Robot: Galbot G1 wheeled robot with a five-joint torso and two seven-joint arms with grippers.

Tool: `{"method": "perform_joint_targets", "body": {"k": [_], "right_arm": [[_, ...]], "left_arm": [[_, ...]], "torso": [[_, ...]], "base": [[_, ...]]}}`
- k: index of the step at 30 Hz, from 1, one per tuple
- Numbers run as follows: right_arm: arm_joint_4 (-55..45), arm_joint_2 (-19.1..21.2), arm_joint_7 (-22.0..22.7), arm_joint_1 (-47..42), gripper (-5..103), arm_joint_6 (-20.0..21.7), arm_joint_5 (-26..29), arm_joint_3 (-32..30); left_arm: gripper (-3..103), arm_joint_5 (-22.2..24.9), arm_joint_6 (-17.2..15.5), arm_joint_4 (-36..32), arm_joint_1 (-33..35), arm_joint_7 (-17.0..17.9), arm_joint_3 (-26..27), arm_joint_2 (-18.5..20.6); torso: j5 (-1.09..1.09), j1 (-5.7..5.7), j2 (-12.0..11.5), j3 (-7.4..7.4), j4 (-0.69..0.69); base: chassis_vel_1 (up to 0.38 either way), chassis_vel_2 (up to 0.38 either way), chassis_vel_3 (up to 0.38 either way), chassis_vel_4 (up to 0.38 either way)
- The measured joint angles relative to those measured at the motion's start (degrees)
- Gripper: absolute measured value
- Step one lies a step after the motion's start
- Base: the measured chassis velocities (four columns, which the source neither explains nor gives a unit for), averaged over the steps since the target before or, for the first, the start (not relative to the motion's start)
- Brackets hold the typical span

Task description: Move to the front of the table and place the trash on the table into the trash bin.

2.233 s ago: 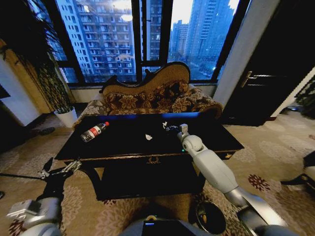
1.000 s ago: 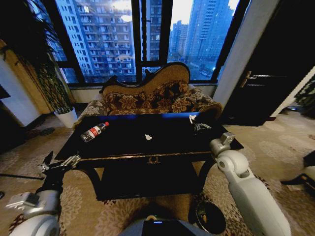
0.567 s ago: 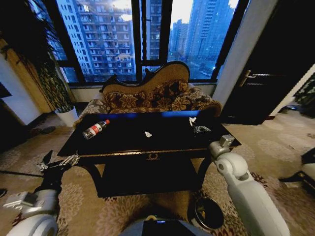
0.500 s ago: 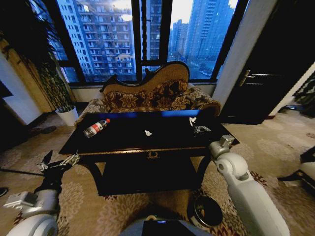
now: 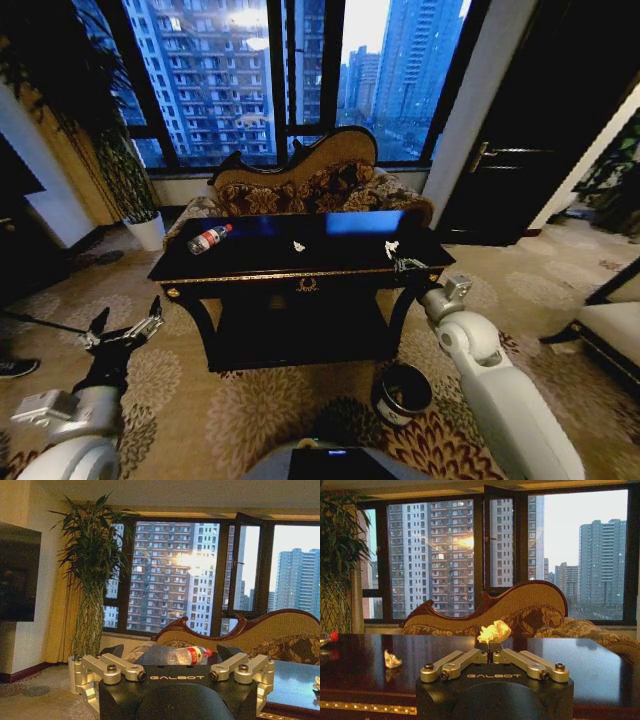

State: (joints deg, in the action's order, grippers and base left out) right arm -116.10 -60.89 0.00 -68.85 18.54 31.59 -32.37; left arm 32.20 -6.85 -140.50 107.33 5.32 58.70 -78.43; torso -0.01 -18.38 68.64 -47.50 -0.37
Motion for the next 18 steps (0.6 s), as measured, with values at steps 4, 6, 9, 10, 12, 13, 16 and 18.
{"method": "perform_joint_targets", "body": {"k": [4,6,9,10,12,13,16,18], "right_arm": [[1.6,-0.5,0.0,-2.2,1,0.0,-1.9,-1.3],[2.7,-0.7,0.0,-3.4,1,0.0,-3.5,-2.4],[5.2,-1.2,0.0,-6.4,1,-0.1,-6.1,-5.2],[6.0,-1.3,0.0,-7.5,1,-0.1,-6.4,-6.1],[7.1,-1.3,0.0,-9.1,1,-0.1,-6.5,-7.2],[7.7,-1.4,0.0,-10.1,1,-0.1,-6.5,-7.8],[9.2,-1.9,0.0,-12.7,1,0.4,-7.2,-9.2],[12.2,-2.8,0.0,-14.4,1,1.0,-9.9,-9.7]], "left_arm": [[100,0.1,0.2,0.1,0.0,-0.1,0.1,0.1],[100,0.2,0.3,0.1,0.0,-0.1,0.2,0.2],[100,0.4,0.5,0.1,0.1,-0.2,0.4,0.3],[100,0.4,0.6,0.1,0.2,-0.2,0.4,0.3],[100,0.4,1.0,0.2,0.4,-0.3,0.3,0.3],[100,0.4,1.2,0.3,0.5,-0.6,0.3,0.3],[100,0.2,1.8,0.9,0.5,-1.0,0.3,0.1],[100,0.3,2.0,1.4,0.2,-1.1,0.4,0.1]], "torso": [[0.0,-0.05,0.0,-0.03,0.0],[0.02,-0.07,0.0,-0.04,0.0],[0.01,-0.08,0.0,-0.04,-0.01],[0.01,-0.07,0.0,-0.04,-0.02],[0.02,-0.06,0.0,-0.03,-0.02],[0.03,-0.05,0.0,-0.02,-0.02],[0.0,-0.03,0.0,-0.01,-0.01],[0.0,-0.03,0.0,-0.01,-0.02]], "base": [[0.0,0.0,0.0,0.0],[0.0,0.0,0.0,0.0],[0.0,0.0,0.0,0.0],[0.0,0.0,0.0,0.0],[0.0,0.0,0.0,0.0],[0.0,0.0,0.0,0.0],[0.0,0.0,0.0,0.0],[0.0,0.0,0.0,0.0]]}}
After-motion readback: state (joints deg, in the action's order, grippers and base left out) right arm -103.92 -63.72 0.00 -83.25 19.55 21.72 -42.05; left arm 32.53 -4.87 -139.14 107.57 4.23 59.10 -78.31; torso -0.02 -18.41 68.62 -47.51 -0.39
